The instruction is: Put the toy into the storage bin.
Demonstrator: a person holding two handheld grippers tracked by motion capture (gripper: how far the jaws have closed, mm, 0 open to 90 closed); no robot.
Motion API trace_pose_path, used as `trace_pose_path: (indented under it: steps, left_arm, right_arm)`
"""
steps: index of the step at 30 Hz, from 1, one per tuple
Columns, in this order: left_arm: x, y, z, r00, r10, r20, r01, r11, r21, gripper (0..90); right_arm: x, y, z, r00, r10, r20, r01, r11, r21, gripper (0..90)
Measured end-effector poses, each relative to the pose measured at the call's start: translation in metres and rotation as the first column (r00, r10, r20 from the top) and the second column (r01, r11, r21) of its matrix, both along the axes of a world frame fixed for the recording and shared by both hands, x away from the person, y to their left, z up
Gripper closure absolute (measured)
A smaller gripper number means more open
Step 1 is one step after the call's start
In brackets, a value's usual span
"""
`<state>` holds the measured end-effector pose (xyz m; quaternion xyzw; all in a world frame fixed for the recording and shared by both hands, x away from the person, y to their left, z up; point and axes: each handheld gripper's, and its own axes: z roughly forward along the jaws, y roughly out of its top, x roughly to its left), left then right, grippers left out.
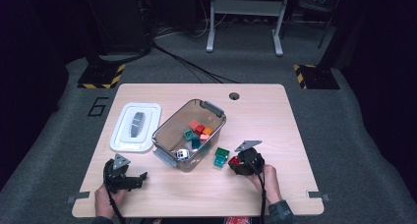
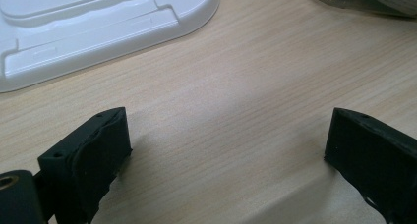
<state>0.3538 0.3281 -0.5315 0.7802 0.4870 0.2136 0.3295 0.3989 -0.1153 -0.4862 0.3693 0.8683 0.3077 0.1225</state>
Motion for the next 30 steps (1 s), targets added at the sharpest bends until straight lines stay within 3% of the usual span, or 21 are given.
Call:
trace_pose_path:
  steps: [30]
  left_arm:
    - [0.000, 0.000, 0.000, 1.0000, 0.001, 0.000, -0.001, 1.0000, -0.001, 3.3]
  right_arm:
    - [0.018, 0.006, 0.052, 0.9950, -0.019, 0.098, 0.016, 0.999, 0.032, 58.5]
